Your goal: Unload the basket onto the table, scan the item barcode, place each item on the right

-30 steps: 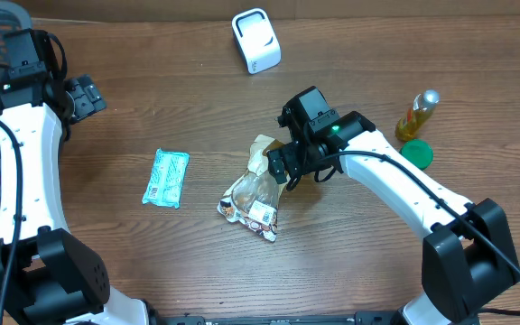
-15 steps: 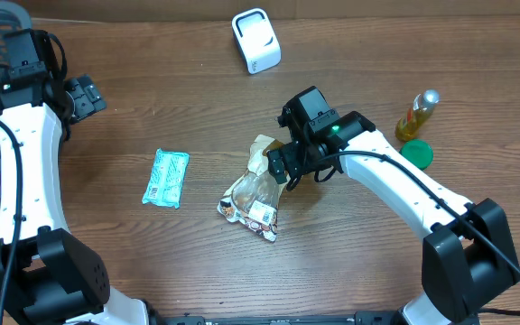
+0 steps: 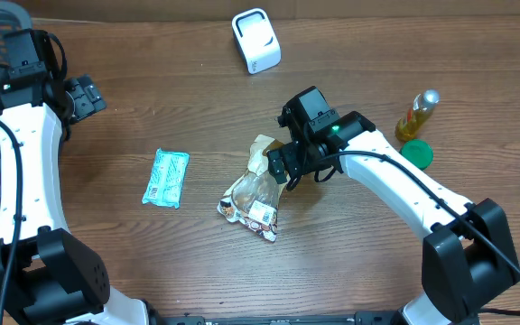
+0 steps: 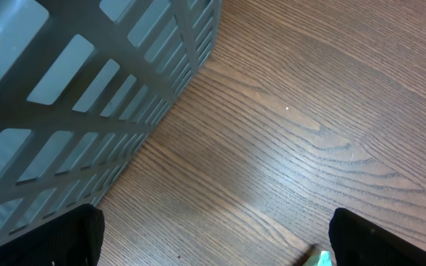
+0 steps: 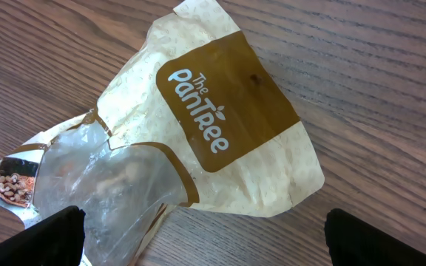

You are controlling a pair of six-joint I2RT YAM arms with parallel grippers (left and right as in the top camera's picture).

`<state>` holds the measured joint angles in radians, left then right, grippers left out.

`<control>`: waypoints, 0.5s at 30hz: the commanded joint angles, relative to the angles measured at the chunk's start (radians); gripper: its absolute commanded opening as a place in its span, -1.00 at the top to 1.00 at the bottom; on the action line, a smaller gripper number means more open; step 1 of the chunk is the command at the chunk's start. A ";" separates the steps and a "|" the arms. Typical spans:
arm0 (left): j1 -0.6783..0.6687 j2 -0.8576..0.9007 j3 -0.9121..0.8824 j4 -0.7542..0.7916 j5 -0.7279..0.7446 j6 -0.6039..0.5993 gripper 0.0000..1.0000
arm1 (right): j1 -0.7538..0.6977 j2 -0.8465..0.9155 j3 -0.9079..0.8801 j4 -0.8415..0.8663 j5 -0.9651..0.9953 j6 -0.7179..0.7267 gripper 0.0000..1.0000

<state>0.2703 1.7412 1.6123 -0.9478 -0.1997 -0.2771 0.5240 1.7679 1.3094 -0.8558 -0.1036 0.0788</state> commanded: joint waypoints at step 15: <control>-0.003 -0.009 0.018 0.002 -0.013 0.011 -0.99 | -0.005 -0.016 0.021 0.099 -0.016 0.004 -1.00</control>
<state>0.2703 1.7412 1.6123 -0.9478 -0.2001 -0.2771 0.5240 1.7679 1.3094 -0.7628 -0.1055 0.0788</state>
